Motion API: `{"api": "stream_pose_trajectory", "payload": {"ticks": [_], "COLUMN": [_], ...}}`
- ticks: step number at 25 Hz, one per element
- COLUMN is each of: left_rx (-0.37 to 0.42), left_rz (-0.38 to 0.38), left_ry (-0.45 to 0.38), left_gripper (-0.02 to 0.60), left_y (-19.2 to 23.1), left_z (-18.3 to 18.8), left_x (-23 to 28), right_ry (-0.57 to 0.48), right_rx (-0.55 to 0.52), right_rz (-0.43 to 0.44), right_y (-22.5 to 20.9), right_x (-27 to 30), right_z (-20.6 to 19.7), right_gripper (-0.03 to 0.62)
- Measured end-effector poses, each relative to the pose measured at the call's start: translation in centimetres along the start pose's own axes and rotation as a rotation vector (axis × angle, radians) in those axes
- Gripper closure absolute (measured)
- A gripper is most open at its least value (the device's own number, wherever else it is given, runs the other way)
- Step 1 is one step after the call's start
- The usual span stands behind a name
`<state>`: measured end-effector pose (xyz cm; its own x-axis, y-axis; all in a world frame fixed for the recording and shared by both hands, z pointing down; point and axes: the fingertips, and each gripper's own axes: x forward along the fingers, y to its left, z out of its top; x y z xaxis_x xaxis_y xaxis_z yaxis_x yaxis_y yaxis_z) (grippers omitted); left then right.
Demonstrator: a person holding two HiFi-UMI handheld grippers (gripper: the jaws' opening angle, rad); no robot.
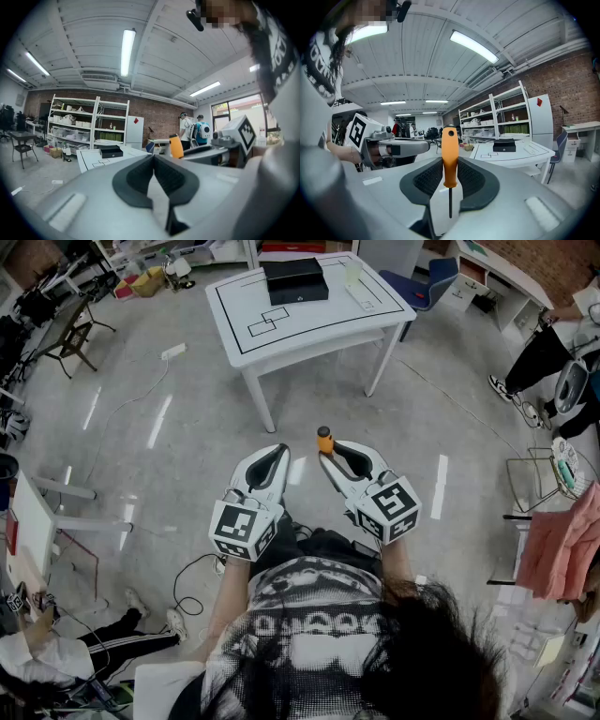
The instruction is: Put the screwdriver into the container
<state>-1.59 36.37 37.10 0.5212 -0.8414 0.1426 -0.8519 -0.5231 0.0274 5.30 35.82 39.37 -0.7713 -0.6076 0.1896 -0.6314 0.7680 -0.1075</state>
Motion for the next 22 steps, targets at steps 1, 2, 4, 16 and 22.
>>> {"api": "stream_pose_trajectory", "payload": {"ticks": [1, 2, 4, 16, 22], "left_rx": [-0.001, -0.002, -0.003, 0.002, 0.008], "left_rz": [0.000, 0.000, 0.002, -0.009, -0.020], "left_ry": [0.001, 0.002, 0.003, 0.014, 0.012], "left_gripper": [0.581, 0.581, 0.581, 0.581, 0.581], "left_y": [-0.1, -0.1, -0.3, -1.8, -1.8], "left_z": [0.1, 0.1, 0.1, 0.2, 0.5], "left_x": [0.0, 0.1, 0.0, 1.1, 2.7], "right_ry": [-0.001, -0.002, -0.005, 0.002, 0.001], "right_rx": [0.005, 0.010, 0.020, 0.021, 0.026], "right_rz": [-0.001, -0.001, 0.000, -0.006, -0.011], "right_y": [-0.1, -0.1, -0.2, -1.3, -2.7], "right_x": [-0.1, -0.2, -0.4, -1.6, -1.5], "right_z": [0.0, 0.0, 0.0, -0.6, -0.7], "right_gripper": [0.497, 0.497, 0.497, 0.497, 0.497]}}
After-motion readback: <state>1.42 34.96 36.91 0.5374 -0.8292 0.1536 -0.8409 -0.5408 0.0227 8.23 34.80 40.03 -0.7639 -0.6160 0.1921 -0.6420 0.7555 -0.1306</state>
